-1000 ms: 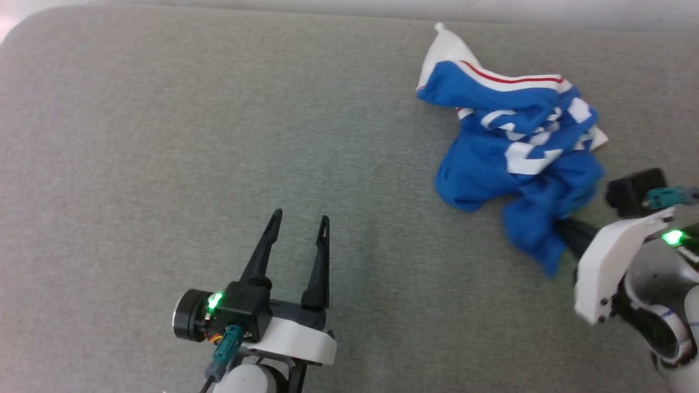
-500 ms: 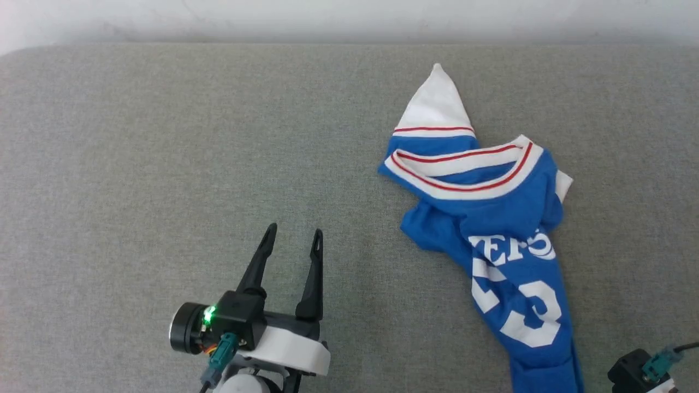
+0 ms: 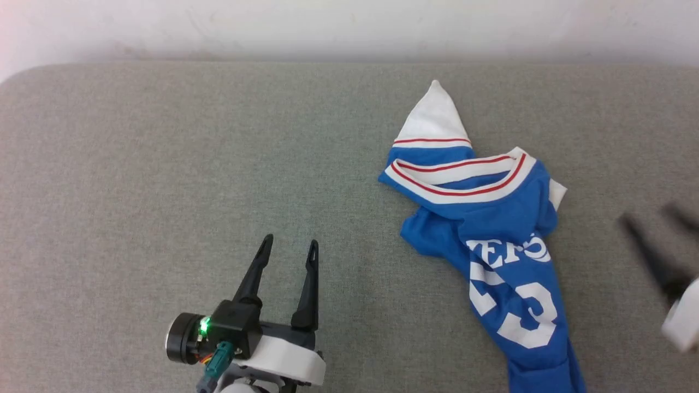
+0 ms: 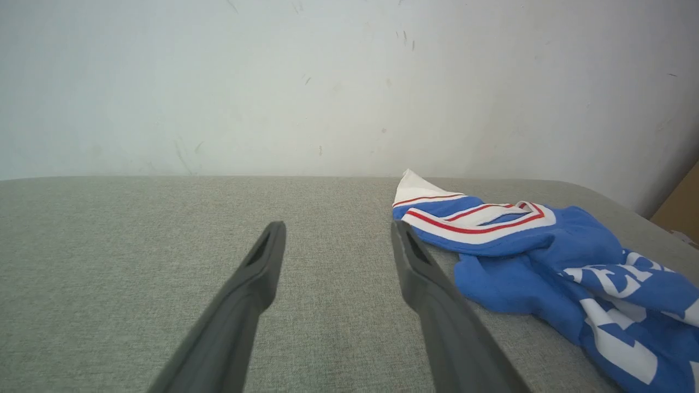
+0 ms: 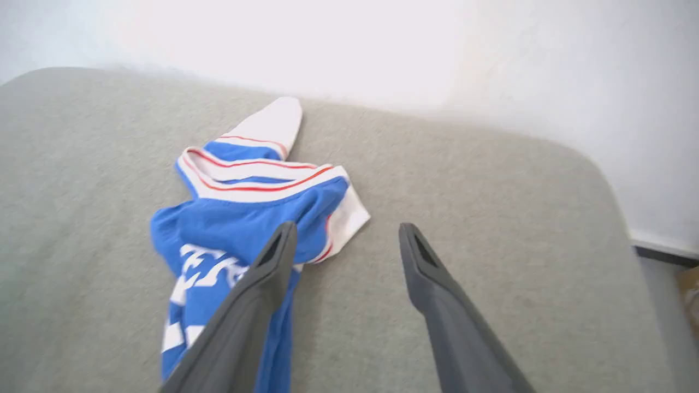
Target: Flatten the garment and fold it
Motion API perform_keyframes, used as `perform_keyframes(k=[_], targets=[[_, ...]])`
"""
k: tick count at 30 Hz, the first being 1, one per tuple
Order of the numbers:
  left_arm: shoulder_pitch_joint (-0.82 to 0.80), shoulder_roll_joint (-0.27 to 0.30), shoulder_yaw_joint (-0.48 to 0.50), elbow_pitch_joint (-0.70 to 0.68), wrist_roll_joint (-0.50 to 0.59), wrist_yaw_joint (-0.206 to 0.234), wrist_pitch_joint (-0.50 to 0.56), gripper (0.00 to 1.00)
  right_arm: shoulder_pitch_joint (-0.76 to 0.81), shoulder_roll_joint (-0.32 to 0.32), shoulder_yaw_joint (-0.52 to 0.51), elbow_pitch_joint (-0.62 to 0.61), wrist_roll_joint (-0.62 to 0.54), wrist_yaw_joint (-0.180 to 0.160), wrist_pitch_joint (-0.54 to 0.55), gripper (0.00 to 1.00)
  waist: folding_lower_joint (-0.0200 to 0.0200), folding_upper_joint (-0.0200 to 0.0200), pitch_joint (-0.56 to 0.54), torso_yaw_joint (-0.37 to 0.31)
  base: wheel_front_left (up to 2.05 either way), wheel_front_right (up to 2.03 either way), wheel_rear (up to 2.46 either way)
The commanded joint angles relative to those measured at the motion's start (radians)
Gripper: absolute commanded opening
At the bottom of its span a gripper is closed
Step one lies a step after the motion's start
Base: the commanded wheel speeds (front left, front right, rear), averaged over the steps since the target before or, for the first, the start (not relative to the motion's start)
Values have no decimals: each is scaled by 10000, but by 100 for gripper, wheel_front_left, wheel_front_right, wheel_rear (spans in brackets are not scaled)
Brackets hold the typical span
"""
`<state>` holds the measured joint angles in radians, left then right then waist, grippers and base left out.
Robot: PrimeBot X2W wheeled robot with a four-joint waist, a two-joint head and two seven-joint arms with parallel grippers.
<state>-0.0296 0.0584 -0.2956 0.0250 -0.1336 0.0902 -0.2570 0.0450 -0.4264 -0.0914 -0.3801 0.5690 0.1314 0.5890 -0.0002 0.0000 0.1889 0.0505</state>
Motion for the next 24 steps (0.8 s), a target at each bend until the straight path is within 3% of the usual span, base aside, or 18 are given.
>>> perform_keyframes(k=[1,3,7,20,21,22,23,24], targets=[[42,22,-12,-106,2,-23,-47,100,-744,84,-433,283,-1114,-7,-478,100,2,0,330,102,0,0,0],[-72,11,-56,-184,35,0,-47,100,-1368,352,-720,786,-1740,-7,-761,100,2,0,610,180,0,0,0],[-378,-14,-160,-326,139,90,-47,100,-2329,295,-521,1937,-2492,-7,-720,100,2,0,1257,327,0,0,0],[-1267,-67,-640,-363,183,320,-47,100,-4117,-378,1400,4968,-2322,-7,-779,100,2,0,2507,934,0,0,0],[-1288,-68,-649,-343,172,343,-47,100,-4165,-394,1510,5136,-2255,-7,-760,93,2,0,2522,962,0,0,0],[-1299,-70,-654,-326,160,366,-47,100,-4192,-396,1577,5313,-2193,-7,-698,42,2,0,2525,985,0,0,0],[-1300,-71,-655,-313,150,388,-47,100,-4194,-393,1614,5506,-2164,-7,-565,0,2,0,2518,1002,0,0,0],[-1294,-72,-653,-303,142,410,-47,100,-4186,-396,1672,5653,-2130,-7,-411,0,2,0,2503,1011,0,0,0]])
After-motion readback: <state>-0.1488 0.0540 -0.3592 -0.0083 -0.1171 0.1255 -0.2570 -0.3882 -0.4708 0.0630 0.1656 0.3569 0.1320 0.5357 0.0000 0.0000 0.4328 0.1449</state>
